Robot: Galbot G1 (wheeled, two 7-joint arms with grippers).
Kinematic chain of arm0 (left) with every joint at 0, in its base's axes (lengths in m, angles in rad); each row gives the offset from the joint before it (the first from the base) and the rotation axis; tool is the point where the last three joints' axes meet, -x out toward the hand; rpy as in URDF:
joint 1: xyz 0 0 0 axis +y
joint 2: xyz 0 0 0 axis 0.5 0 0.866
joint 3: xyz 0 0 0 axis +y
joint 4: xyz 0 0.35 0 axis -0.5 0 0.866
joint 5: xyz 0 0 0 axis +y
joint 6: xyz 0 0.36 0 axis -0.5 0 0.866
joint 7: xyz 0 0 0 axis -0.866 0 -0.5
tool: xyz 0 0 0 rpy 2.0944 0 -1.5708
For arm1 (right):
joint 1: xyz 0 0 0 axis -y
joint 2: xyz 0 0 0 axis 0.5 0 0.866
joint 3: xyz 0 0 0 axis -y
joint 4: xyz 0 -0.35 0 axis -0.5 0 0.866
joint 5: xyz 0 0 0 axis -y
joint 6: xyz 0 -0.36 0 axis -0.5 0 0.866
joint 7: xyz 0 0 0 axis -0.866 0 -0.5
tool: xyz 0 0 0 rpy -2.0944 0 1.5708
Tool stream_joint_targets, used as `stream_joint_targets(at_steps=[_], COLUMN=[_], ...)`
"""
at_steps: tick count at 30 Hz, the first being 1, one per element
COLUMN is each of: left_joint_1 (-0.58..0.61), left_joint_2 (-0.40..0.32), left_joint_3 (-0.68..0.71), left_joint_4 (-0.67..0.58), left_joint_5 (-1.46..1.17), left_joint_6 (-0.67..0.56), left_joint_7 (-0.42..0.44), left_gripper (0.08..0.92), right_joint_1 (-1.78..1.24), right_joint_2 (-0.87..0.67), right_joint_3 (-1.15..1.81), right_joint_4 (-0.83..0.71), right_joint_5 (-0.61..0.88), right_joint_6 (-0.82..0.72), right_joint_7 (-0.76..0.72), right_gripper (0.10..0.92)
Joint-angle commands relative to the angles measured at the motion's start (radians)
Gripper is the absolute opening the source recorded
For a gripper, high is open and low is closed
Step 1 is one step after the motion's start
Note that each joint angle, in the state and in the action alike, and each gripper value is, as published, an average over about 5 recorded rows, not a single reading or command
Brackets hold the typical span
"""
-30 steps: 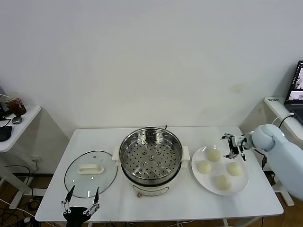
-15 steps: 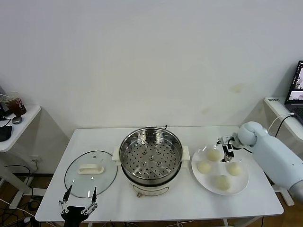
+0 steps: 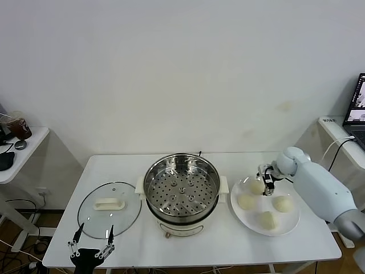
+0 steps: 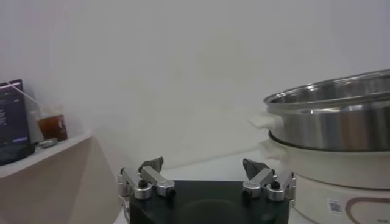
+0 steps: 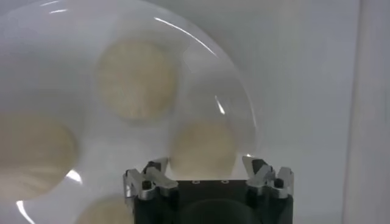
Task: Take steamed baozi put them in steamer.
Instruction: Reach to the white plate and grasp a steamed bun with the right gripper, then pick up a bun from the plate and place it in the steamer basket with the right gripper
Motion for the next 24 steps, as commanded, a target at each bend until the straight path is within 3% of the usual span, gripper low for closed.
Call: stream_joint_targets(at_steps=[1, 11, 24], left_joint_1=[0.0, 0.009, 0.008], left_joint_2=[0.0, -0.002, 0.007], left_joint_3=[-0.001, 0.0, 0.013], left_joint_4=[0.001, -0.007, -0.018], left_joint_5=[0.001, 0.002, 0.001], left_joint_6=[0.0, -0.007, -0.009], left_joint_7=[-0.001, -0.002, -0.001], left_gripper=[0.823, 0.823, 0.823], right_joint_1=[0.004, 0.03, 0.492], right_joint_2=[0.018, -0.042, -0.248], right_joint_3=[-0.012, -0.043, -0.357], right_joint_4=[-0.02, 0.06, 0.357], right_joint_5=[-0.008, 0.066, 0.467], right_joint_6=[-0.008, -0.007, 0.027], right_joint_7=[0.004, -0.013, -0.081], right_gripper=[0.644, 0.476, 0.484])
